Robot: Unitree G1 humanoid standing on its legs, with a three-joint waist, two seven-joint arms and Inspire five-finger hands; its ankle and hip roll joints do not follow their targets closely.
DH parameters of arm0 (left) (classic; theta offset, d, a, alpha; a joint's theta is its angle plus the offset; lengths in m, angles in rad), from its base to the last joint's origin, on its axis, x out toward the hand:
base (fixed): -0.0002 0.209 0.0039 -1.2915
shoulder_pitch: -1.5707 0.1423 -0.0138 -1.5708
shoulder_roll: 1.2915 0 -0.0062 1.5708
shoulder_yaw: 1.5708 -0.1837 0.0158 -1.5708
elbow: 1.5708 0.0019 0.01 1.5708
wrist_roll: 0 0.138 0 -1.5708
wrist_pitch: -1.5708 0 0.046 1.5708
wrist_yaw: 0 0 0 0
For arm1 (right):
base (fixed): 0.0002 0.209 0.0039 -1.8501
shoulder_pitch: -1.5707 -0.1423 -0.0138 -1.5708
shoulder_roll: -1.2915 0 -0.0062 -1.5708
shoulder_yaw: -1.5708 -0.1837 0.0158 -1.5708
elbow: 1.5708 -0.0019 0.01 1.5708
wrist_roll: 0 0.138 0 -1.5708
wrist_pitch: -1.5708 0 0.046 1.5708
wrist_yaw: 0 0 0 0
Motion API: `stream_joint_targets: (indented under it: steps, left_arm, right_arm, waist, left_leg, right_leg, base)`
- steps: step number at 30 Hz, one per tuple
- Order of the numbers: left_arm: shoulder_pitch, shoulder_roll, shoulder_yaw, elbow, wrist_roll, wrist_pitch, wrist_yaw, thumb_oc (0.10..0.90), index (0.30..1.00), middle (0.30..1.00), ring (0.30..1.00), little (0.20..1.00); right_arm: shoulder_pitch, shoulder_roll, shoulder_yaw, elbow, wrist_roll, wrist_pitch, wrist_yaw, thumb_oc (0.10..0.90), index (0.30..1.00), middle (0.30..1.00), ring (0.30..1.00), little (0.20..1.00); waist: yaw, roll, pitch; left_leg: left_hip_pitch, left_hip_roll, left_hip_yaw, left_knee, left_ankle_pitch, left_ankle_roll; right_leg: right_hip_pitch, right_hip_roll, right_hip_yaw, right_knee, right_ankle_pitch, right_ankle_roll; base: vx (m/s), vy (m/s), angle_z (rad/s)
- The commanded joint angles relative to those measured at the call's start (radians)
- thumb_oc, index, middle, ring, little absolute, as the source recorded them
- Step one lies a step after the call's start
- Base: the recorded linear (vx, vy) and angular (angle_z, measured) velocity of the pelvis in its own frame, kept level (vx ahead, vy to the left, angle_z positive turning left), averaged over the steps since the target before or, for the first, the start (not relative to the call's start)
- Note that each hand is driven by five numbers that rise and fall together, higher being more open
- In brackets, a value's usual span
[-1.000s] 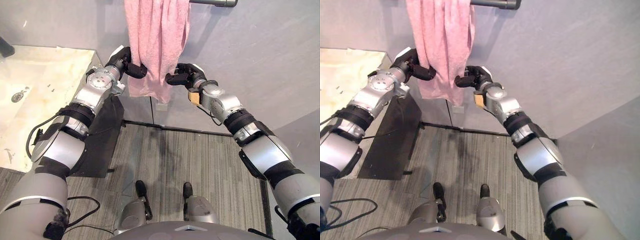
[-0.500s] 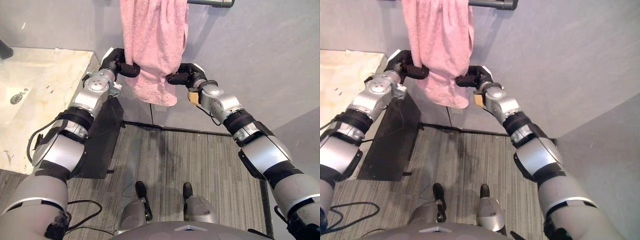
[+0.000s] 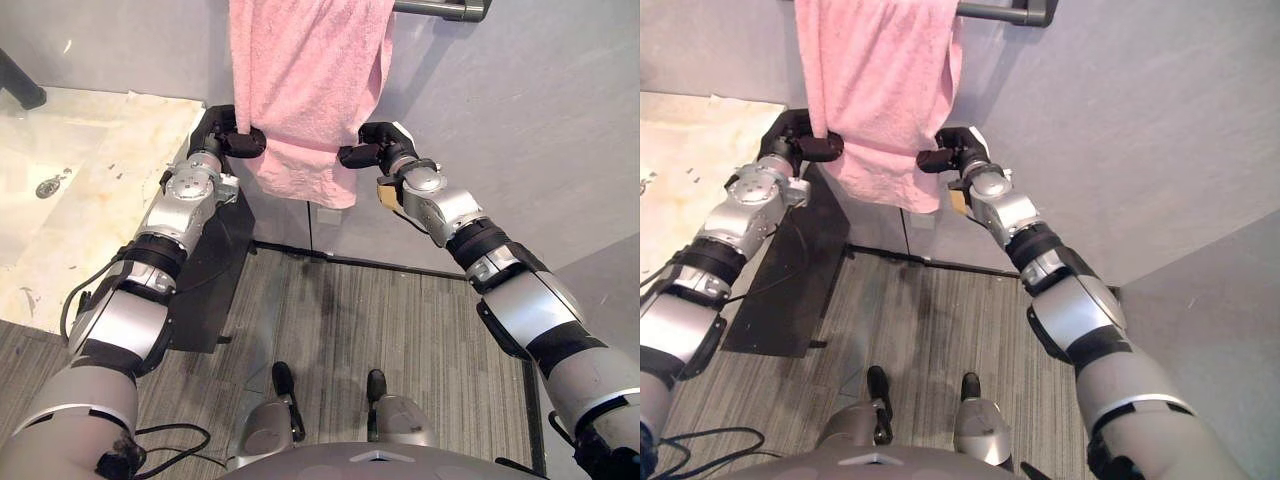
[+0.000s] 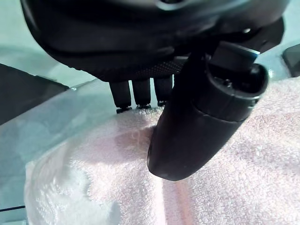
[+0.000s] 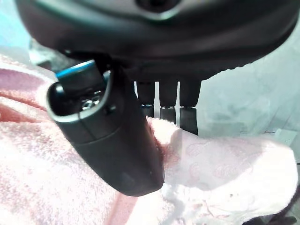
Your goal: Organize the bathroom.
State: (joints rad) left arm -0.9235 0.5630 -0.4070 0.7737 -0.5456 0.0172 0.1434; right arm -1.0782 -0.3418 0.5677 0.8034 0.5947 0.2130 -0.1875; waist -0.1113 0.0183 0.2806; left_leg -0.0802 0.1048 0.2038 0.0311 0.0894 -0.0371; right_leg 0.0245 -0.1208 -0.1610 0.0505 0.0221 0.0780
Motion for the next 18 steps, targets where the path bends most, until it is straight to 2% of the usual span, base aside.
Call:
stream_joint_targets:
  steps: [1, 7, 11, 14, 18]
  left_arm:
    - [0.071, 0.096, 0.110, -0.017, 0.004, -0.091, 0.108, 0.400, 0.300, 0.300, 0.300, 0.300]
    - [0.108, 0.103, 0.148, 0.001, 0.011, -0.085, 0.135, 0.400, 0.300, 0.300, 0.300, 0.300]
    - [0.122, 0.118, 0.160, 0.001, 0.005, -0.085, 0.133, 0.400, 0.300, 0.300, 0.300, 0.300]
    - [0.135, 0.131, 0.169, 0.000, 0.005, -0.089, 0.131, 0.400, 0.300, 0.300, 0.300, 0.300]
    - [0.150, 0.140, 0.179, -0.005, 0.009, -0.095, 0.122, 0.400, 0.300, 0.300, 0.300, 0.300]
  right_arm:
    - [-0.087, -0.084, -0.032, -0.009, -0.063, -0.054, -0.068, 0.400, 0.300, 0.300, 0.300, 0.300]
    - [-0.075, -0.107, -0.036, 0.003, -0.143, -0.042, -0.112, 0.400, 0.300, 0.300, 0.300, 0.300]
    - [-0.082, -0.147, -0.029, -0.002, -0.273, -0.030, -0.169, 0.400, 0.300, 0.300, 0.300, 0.300]
    - [-0.105, -0.220, -0.023, -0.009, -0.363, -0.011, -0.182, 0.400, 0.300, 0.300, 0.300, 0.300]
    - [-0.125, -0.285, -0.025, -0.004, -0.389, 0.002, -0.156, 0.400, 0.300, 0.300, 0.300, 0.300]
  waist:
    - [0.024, 0.010, -0.108]
    - [0.026, 0.009, -0.109]
    - [0.025, 0.010, -0.103]
    - [0.018, 0.010, -0.101]
    - [0.014, 0.009, -0.099]
  left_leg:
    - [0.066, 0.170, 0.064, 0.101, -0.080, -0.120]
    - [0.073, 0.169, 0.067, 0.099, -0.080, -0.122]
    - [0.073, 0.169, 0.068, 0.096, -0.081, -0.123]
    - [0.077, 0.167, 0.072, 0.091, -0.083, -0.122]
    - [0.076, 0.166, 0.076, 0.084, -0.084, -0.121]
  right_leg:
    - [-0.103, -0.029, 0.040, 0.066, -0.070, 0.048]
    - [-0.096, -0.029, 0.036, 0.066, -0.073, 0.049]
    - [-0.098, -0.030, 0.039, 0.064, -0.070, 0.053]
    - [-0.098, -0.032, 0.042, 0.057, -0.067, 0.058]
    - [-0.101, -0.034, 0.044, 0.058, -0.069, 0.063]
  base:
    - [0.00, 0.000, 0.00]
    - [0.00, 0.000, 0.00]
    - [-0.01, 0.002, 0.00]
    - [0.00, 0.000, 0.00]
    - [0.00, 0.000, 0.00]
